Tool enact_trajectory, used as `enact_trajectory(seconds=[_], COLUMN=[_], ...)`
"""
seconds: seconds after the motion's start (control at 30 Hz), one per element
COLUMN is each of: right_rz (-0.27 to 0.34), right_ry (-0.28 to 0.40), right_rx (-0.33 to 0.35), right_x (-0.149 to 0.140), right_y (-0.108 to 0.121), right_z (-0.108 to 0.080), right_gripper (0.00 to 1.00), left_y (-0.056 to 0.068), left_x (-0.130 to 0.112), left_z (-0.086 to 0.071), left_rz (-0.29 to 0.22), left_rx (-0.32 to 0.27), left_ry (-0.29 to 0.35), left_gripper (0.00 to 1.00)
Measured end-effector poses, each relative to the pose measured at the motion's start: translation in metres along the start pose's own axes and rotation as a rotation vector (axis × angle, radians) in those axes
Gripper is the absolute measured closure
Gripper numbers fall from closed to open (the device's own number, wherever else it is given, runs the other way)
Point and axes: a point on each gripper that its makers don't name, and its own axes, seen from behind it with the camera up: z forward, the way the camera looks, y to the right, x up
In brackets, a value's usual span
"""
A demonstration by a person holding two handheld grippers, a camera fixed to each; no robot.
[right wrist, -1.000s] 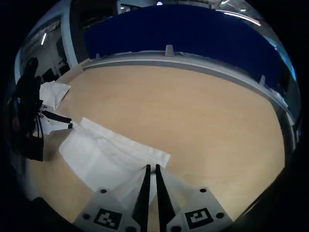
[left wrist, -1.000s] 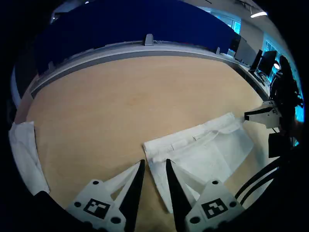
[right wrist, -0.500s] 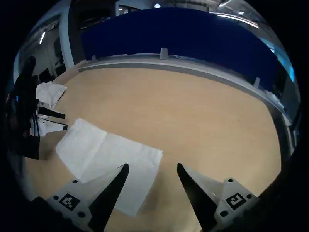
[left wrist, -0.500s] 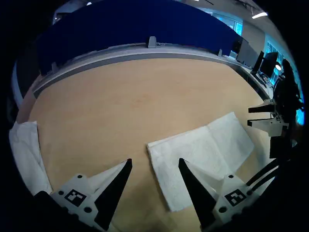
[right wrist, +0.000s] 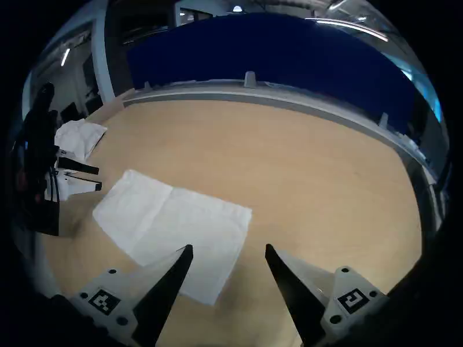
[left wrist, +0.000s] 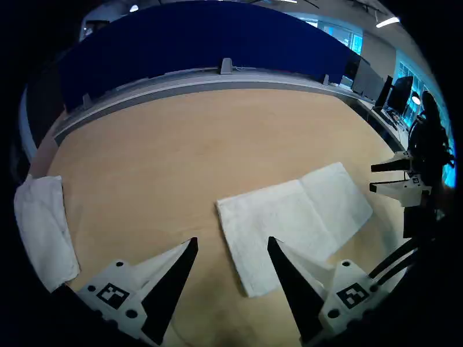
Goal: Fold towel
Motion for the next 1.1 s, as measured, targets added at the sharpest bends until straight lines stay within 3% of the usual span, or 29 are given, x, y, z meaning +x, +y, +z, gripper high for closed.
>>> enact_trajectory(seconds=[0.27, 0.57, 0.87, 1.1], right_rz=[0.008, -0.003, -0.085, -0.187], right_ry=[-0.002, -0.001, -0.039, -0.090], right_rx=[0.000, -0.002, 0.050, 0.107], right_x=[-0.019, -0.023, -0.033, -0.048], right_y=[-0.007, -0.004, -0.012, -0.022], right_z=[-0.019, -0.026, -0.024, -0.023], right_gripper=[0.03, 0.03, 0.03, 0.03], left_y=[0.005, 0.005, -0.003, -0.012], left_x=[-0.027, -0.037, -0.052, -0.080], left_z=[-0.019, -0.026, -0.042, -0.066], left_rz=[-0.008, -0.037, -0.051, -0.089], left_rx=[0.009, 0.024, 0.062, 0.114], left_ry=[-0.012, -0.010, -0.011, -0.027], left_gripper=[0.11, 0.11, 0.11, 0.11])
